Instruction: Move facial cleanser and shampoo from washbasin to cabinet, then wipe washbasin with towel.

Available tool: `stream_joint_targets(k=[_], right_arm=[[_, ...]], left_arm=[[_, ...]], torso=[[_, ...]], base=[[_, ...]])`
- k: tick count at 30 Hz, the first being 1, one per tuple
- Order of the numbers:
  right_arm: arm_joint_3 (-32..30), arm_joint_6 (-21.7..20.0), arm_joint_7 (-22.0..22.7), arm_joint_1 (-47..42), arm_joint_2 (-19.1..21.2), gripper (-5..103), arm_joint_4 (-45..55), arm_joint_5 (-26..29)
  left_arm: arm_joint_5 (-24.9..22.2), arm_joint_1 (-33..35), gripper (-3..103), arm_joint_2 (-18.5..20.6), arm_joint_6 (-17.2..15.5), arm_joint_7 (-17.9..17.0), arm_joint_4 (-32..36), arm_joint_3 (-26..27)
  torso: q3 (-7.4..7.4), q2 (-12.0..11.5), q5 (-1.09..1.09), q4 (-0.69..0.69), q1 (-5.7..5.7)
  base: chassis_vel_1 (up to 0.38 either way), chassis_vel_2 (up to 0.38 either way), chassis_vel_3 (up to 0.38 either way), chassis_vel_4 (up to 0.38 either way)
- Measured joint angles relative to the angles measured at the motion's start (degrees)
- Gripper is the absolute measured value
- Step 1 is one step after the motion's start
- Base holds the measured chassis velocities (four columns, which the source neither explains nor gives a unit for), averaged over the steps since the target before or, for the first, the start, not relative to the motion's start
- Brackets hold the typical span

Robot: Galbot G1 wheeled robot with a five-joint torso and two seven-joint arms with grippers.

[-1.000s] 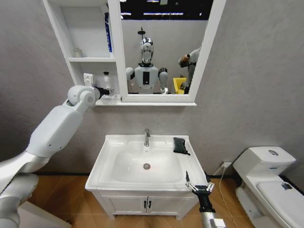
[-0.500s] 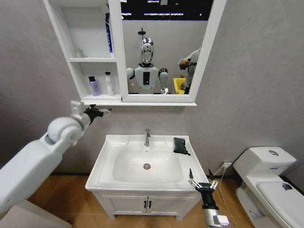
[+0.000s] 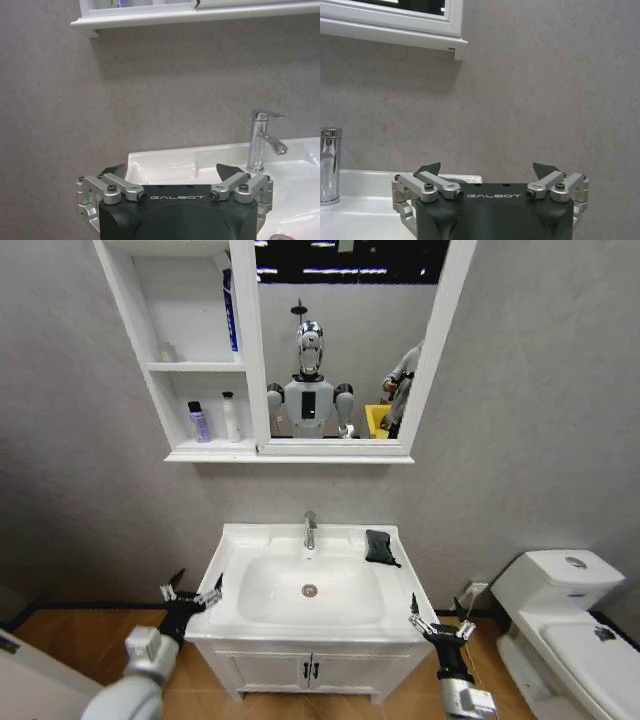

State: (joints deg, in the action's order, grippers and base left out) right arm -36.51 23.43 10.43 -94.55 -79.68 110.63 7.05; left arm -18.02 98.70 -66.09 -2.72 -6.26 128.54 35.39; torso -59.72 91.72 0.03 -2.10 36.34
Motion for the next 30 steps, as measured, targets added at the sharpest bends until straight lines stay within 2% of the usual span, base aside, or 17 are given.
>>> stream_joint_targets(k=[3,7,10,11,15,19,25,28,30], right_arm=[[0.12,-0.87,-0.5,0.54,-0.31,100,0.29,0.83],[0.63,-1.56,-1.25,0.69,-0.06,100,0.33,1.03],[1.23,-2.95,-1.44,0.81,0.59,100,0.7,0.97],[1.23,-2.95,-1.44,0.81,0.59,100,0.7,0.97],[1.97,-5.5,-1.48,1.63,1.41,100,1.51,0.87],[2.39,-7.67,-1.58,3.07,1.99,100,1.88,1.41],[2.52,-11.46,-1.7,6.49,2.77,100,2.01,3.68],[3.84,-16.55,-1.35,14.56,4.76,100,-2.65,7.45],[4.31,-17.8,-1.16,17.56,5.27,100,-4.81,7.9]], left_arm=[[2.27,1.91,100,-3.27,2.73,1.48,-0.2,-0.02],[3.2,2.95,100,-4.74,3.17,1.94,0.65,0.69],[2.58,1.39,100,-4.51,-0.12,1.5,2.51,2.93],[2.58,1.39,100,-4.51,-0.12,1.5,2.51,2.93],[0.08,-0.74,100,-3.6,-5.83,0.23,5.61,5.66],[-0.93,-0.71,100,-3.56,-7.35,-0.43,6.42,6.27],[-1.12,-0.75,100,-3.5,-7.55,-0.56,6.45,6.28],[-1.14,-0.82,100,-3.46,-7.57,-0.6,6.44,6.22],[-1.15,-0.84,100,-3.45,-7.57,-0.6,6.43,6.19]], torso=[[-0.01,0.0,-0.01,0.0,0.02],[-0.01,-0.01,-0.01,-0.01,0.02],[-0.01,-0.01,-0.02,-0.01,0.02],[-0.01,-0.01,-0.02,-0.01,0.02],[-0.02,-0.01,-0.02,0.0,0.03],[-0.01,-0.01,-0.02,-0.02,0.03],[-0.02,-0.01,-0.03,0.0,0.02],[-0.02,-0.02,-0.02,-0.01,0.03],[-0.02,-0.02,-0.02,-0.03,0.03]], base=[[0.0,0.0,0.0,0.0],[0.0,0.0,0.0,0.0],[0.0,0.0,0.0,0.0],[0.0,0.0,0.0,0.0],[0.0,0.0,0.0,0.0],[0.0,0.0,0.0,0.0],[0.0,0.0,0.0,0.0],[0.0,0.0,0.0,0.0],[0.0,0.0,0.0,0.0]])
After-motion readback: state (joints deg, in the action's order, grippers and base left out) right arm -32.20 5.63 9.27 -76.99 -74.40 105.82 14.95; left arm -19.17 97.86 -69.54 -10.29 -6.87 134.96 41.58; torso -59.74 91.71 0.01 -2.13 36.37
